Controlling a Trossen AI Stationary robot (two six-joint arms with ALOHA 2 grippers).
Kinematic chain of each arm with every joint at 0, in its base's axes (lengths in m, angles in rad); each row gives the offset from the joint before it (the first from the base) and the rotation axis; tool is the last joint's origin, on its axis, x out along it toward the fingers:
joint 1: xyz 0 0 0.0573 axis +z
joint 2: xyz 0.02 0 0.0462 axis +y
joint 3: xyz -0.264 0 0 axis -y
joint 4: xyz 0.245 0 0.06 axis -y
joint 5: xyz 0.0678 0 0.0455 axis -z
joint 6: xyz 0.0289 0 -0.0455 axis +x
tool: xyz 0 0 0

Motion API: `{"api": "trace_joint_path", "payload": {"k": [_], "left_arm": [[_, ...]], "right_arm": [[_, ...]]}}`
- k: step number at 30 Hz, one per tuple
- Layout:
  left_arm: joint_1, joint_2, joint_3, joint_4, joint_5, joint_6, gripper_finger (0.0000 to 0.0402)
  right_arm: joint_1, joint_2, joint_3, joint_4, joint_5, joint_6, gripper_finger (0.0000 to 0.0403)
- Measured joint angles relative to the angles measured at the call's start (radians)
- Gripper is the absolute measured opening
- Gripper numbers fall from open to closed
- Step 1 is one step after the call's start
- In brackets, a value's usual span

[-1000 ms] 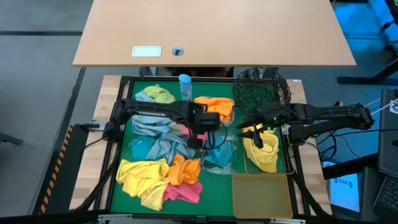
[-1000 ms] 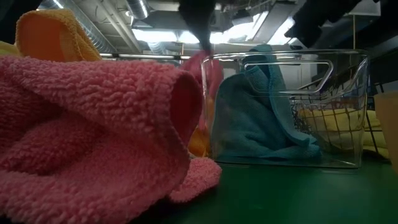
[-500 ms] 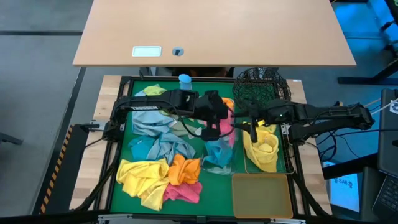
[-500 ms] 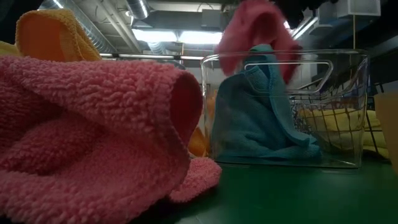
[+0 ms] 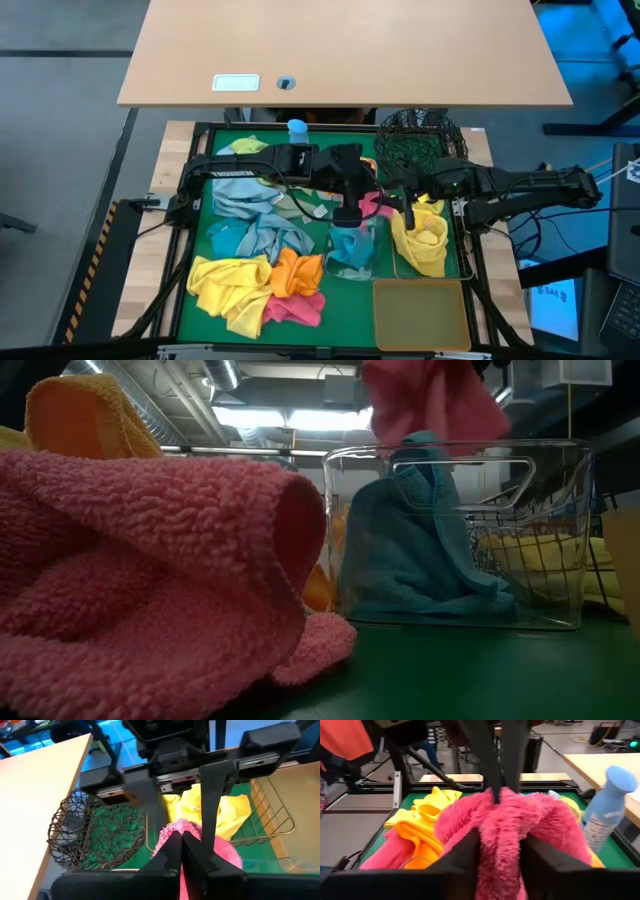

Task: Sort microfiber towel by color & place in baskets
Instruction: Put the pink towel into the orange bin

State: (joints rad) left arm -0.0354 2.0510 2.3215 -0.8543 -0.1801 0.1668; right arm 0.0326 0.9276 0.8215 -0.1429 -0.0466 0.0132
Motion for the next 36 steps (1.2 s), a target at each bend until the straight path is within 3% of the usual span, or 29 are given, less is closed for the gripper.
{"api": "trace_joint_path", "payload": {"k": [5, 10, 14, 18, 24, 31, 36], "left_arm": [[-0.007, 0.000, 0.000, 0.000, -0.032, -0.040, 0.0019], [-0.019, 0.000, 0.000, -0.040, -0.042, -0.109, 0.0064], [-0.029, 0.000, 0.000, -0.117, -0.041, -0.111, 0.0096], [-0.043, 0.000, 0.000, -0.213, -0.041, -0.111, 0.0112], [-0.079, 0.000, 0.000, -0.339, -0.040, -0.114, 0.0114], [-0.132, 0.000, 0.000, -0.362, -0.038, -0.114, 0.0114], [-0.167, 0.000, 0.000, -0.373, -0.032, -0.184, 0.0115]], "right_arm": [[-0.001, 0.000, 0.000, -0.001, -0.094, 0.009, 0.0014], [0.009, 0.001, 0.000, -0.014, -0.383, 0.188, 0.0028], [0.095, 0.001, 0.000, -0.018, -0.434, 0.302, 0.0010], [0.228, 0.001, 0.000, -0.019, -0.430, 0.371, 0.0014], [0.439, 0.004, 0.000, -0.056, -0.292, 0.455, 0.0010], [0.641, 0.029, 0.000, -0.148, -0.172, 0.596, 0.0017], [0.726, 0.069, 0.000, -0.252, -0.077, 0.696, 0.0023]]}}
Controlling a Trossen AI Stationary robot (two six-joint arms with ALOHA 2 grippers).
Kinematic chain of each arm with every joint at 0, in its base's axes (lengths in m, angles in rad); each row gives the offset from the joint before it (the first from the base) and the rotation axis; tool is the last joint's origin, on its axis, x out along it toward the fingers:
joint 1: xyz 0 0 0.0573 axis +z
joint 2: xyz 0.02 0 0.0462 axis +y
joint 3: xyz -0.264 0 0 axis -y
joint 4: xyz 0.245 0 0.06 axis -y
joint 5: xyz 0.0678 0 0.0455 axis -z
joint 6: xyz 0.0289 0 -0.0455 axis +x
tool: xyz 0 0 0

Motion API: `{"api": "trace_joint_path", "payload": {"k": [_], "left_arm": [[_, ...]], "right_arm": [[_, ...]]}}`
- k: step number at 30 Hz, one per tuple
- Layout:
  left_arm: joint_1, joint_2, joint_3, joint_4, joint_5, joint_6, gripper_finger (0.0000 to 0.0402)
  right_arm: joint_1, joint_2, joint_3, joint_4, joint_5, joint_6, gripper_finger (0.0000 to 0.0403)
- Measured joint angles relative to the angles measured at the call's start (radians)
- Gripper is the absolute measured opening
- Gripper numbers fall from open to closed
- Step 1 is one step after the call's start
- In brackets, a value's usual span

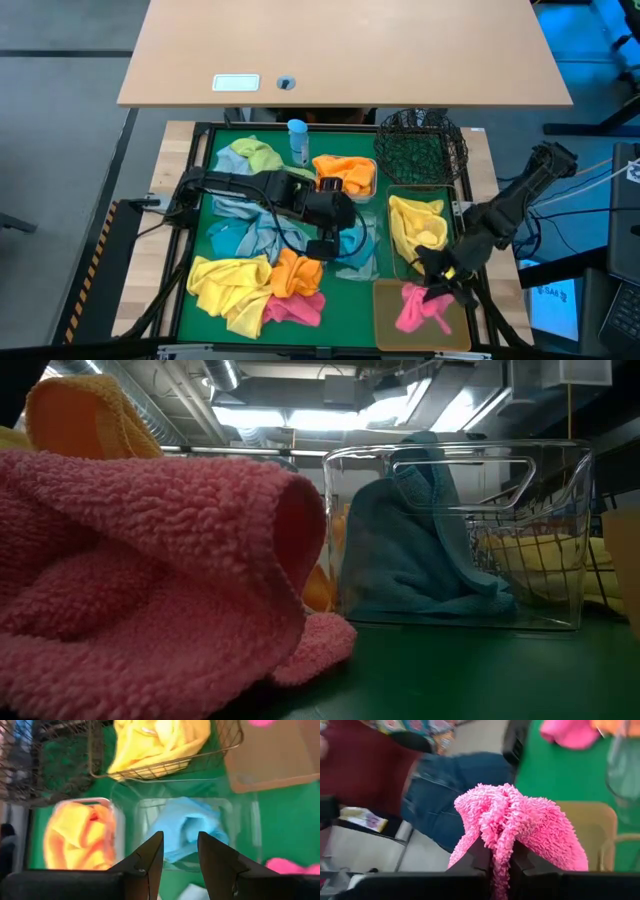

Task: Sort microfiber towel by color & place in baskets
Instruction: Put the pink towel into the orange bin

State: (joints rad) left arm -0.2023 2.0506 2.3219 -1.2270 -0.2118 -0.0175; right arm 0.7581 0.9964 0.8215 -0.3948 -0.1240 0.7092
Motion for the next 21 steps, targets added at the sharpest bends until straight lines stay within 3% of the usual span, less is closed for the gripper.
{"api": "trace_joint_path", "payload": {"k": [6, 12, 21], "left_arm": [[-0.056, 0.000, -0.009, -0.064, 0.118, -0.116, 0.0115], [-0.134, 0.000, -0.075, -0.079, 0.132, -0.240, 0.0115], [-0.230, 0.000, -0.182, -0.049, 0.120, -0.428, 0.0115]], "right_arm": [[0.015, 0.038, 0.000, -0.034, 0.027, 0.080, 0.0025], [0.015, 0.059, 0.000, -0.027, 0.027, 0.081, 0.0037], [0.015, 0.068, 0.000, -0.026, 0.028, 0.101, 0.0121]]}}
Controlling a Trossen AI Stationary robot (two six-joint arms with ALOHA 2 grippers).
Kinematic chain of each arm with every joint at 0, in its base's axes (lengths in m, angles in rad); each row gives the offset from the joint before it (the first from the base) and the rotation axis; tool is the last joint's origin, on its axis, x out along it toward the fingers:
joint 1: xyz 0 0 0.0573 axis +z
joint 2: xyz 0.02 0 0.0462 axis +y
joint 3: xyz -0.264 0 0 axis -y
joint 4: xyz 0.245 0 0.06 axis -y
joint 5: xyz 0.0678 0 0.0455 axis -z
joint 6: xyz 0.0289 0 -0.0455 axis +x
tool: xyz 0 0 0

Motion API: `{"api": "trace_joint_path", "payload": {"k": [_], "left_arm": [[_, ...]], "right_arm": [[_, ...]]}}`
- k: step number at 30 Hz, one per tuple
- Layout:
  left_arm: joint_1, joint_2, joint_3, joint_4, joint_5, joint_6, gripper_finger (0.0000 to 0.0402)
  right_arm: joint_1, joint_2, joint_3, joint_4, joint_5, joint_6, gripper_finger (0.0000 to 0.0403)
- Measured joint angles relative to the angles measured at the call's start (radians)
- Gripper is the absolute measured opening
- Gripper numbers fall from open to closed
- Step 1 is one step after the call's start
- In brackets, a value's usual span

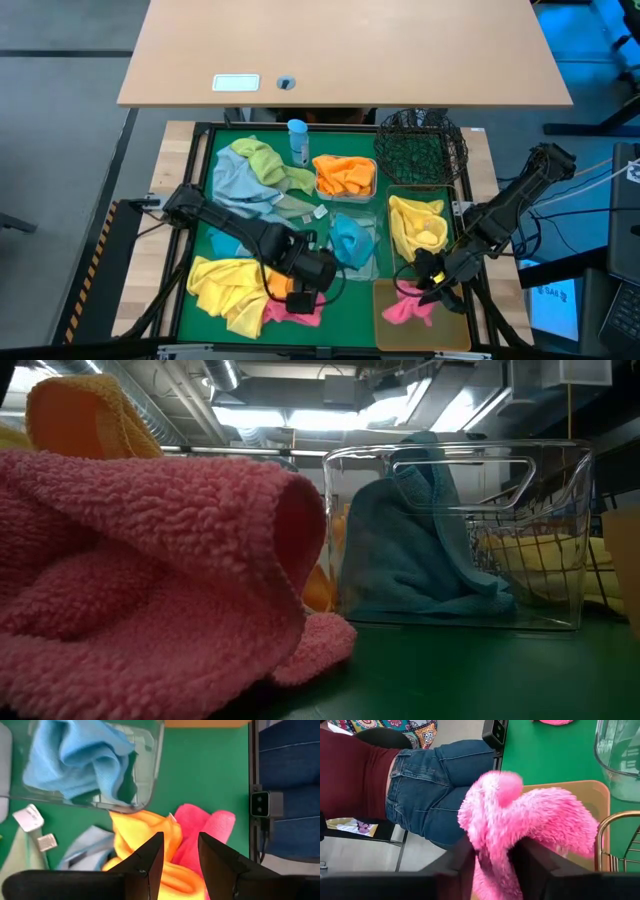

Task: Sort microfiber towel by color & place in baskets
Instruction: Put the pink towel into the orange bin

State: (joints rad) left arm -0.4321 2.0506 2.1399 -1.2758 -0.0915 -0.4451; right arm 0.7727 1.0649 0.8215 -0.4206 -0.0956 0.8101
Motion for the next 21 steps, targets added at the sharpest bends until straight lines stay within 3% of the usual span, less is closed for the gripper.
{"api": "trace_joint_path", "payload": {"k": [7, 21], "left_arm": [[-0.044, 0.001, -0.065, 0.054, -0.001, -0.099, 0.0115], [-0.139, 0.000, -0.236, 0.179, 0.006, -0.133, 0.0115]], "right_arm": [[-0.001, 0.000, 0.000, 0.000, 0.000, -0.002, 0.0170], [-0.001, 0.000, 0.000, 0.000, -0.003, -0.003, 0.0174]]}}
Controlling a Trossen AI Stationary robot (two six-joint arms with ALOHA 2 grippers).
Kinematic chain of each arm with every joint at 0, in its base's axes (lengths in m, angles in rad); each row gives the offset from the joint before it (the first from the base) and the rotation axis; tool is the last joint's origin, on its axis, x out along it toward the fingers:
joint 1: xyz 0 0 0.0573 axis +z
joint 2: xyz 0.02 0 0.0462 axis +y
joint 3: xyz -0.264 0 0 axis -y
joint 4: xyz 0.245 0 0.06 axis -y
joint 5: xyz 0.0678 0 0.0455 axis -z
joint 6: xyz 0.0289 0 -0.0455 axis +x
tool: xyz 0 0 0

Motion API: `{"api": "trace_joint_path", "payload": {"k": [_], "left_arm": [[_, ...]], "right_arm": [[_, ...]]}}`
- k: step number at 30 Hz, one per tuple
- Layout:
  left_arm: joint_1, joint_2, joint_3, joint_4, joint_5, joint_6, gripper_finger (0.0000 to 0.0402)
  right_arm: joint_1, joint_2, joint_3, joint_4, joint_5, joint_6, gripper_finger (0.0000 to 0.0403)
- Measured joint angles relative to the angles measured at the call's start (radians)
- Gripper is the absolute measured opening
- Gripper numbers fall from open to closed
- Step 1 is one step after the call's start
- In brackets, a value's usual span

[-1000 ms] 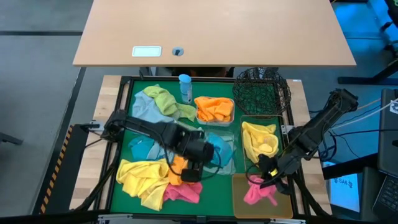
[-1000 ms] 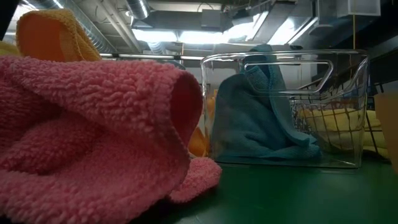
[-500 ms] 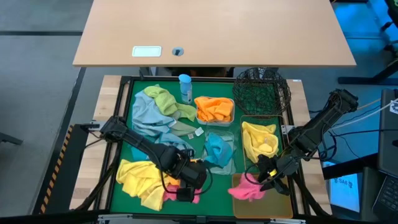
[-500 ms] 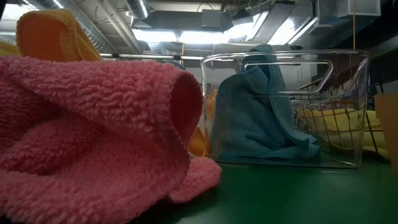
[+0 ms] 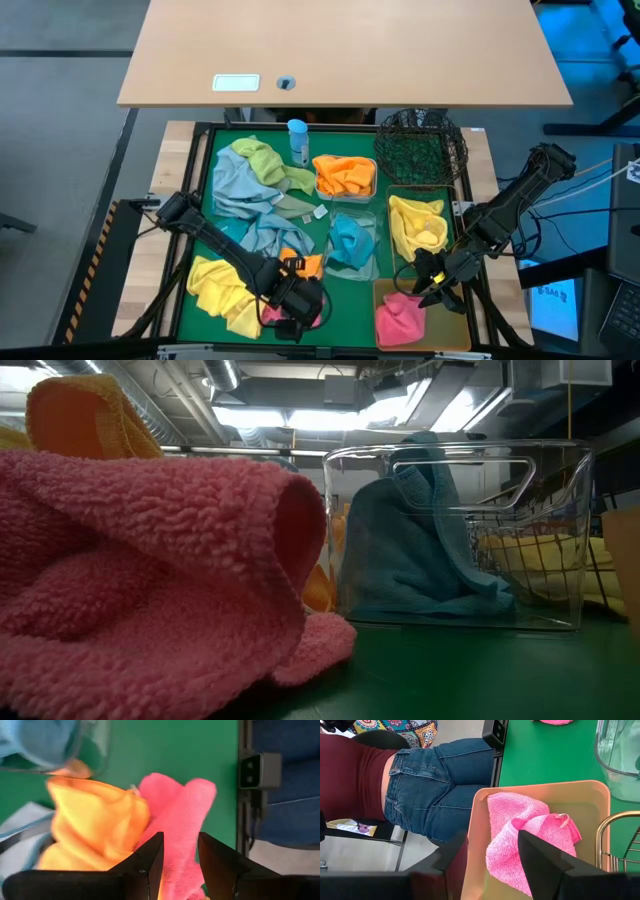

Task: Sort microfiber towel by color & place in baskets
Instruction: Put the pink towel into the orange bin

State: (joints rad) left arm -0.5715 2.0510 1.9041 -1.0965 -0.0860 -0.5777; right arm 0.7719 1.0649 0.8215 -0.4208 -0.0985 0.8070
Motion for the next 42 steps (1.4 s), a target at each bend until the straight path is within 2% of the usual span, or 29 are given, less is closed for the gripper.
{"api": "trace_joint_path", "payload": {"k": [11, 18, 23, 26, 29, 33, 36, 42], "left_arm": [[-0.078, 0.000, -0.146, 0.118, -0.001, 0.003, 0.0115], [-0.073, 0.000, -0.250, 0.120, -0.009, 0.011, 0.0115], [-0.064, 0.000, -0.315, 0.133, -0.068, 0.023, 0.0115], [-0.056, 0.001, -0.332, 0.133, -0.068, 0.039, 0.0111], [-0.054, 0.000, -0.325, 0.140, -0.062, 0.092, 0.0081], [-0.043, 0.001, -0.263, 0.139, -0.108, 0.135, 0.0014], [-0.021, 0.001, -0.194, 0.125, -0.160, 0.172, 0.0007], [0.034, 0.000, -0.002, 0.065, -0.262, 0.339, 0.0002]], "right_arm": [[0.000, 0.000, 0.000, -0.001, -0.002, -0.001, 0.0174], [0.000, 0.000, 0.000, -0.001, -0.002, -0.001, 0.0174], [0.000, 0.000, 0.000, 0.000, -0.002, -0.001, 0.0174], [0.000, 0.000, 0.000, 0.000, -0.002, -0.001, 0.0174], [0.000, 0.000, 0.000, 0.000, 0.001, -0.001, 0.0174], [0.000, 0.000, 0.000, 0.005, 0.031, -0.011, 0.0174], [0.000, 0.000, 0.000, 0.016, 0.093, -0.090, 0.0174], [0.000, 0.000, 0.000, 0.104, 0.257, -0.283, 0.0174]]}}
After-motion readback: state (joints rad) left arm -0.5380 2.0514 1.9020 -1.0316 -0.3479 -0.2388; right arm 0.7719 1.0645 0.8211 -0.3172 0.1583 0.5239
